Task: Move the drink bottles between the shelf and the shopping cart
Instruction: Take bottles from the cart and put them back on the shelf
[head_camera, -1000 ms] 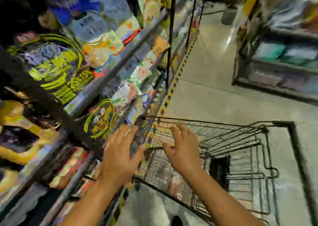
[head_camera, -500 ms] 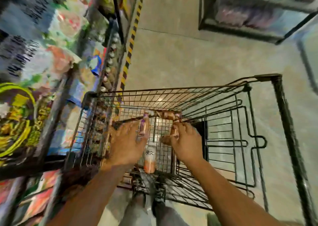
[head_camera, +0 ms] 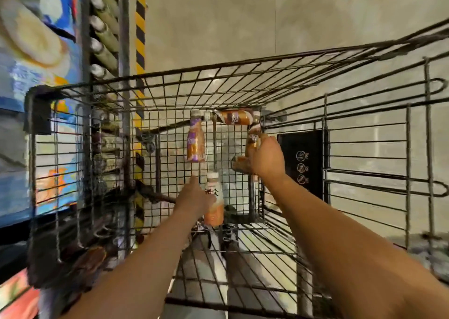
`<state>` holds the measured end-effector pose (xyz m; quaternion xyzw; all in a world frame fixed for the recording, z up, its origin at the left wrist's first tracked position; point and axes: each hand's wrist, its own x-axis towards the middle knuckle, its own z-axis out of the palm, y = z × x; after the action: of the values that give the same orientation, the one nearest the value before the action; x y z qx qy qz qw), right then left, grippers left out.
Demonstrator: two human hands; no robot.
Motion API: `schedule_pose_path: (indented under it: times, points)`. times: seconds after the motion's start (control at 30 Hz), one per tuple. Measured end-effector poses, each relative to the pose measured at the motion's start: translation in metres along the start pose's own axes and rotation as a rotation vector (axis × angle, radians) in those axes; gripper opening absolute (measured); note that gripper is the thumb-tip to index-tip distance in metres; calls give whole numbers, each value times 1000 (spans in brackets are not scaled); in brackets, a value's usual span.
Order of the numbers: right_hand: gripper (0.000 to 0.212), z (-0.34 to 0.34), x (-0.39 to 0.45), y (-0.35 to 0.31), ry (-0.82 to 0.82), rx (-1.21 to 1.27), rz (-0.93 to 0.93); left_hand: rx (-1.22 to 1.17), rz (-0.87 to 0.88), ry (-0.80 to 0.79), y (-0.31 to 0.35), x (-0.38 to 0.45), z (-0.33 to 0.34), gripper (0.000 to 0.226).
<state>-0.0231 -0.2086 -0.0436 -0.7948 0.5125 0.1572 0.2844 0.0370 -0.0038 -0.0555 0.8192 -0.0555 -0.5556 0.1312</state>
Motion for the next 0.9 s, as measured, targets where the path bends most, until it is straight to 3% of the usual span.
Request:
schedule_pose_path:
  times: [0.13,0.23,0.4,0.5,0.67,0.83,0.9]
  points:
    - [34,40,47,9,-18,-34,63,-17,-101,-75,-7,42,24,84]
    - [42,69,71,24,-18,-120,87,-44,-100,-89,-9,56,40,78]
    - [28,91,97,45,36,-300,71,-74,-79,-47,-11,65,58,67]
    - [31,89,101,45,49,-174,144,-69,-69,-34,-13,69,62,66]
    - [58,74,86,29,39,22,211,-15,-48,-39,-12,69,57,68]
    - [63,75,77,32,-25,248,343,20,-27,15,-7,61,46,67]
    - [56,71,70,31,-60,367,402,0,-22,44,-7,53,41,66]
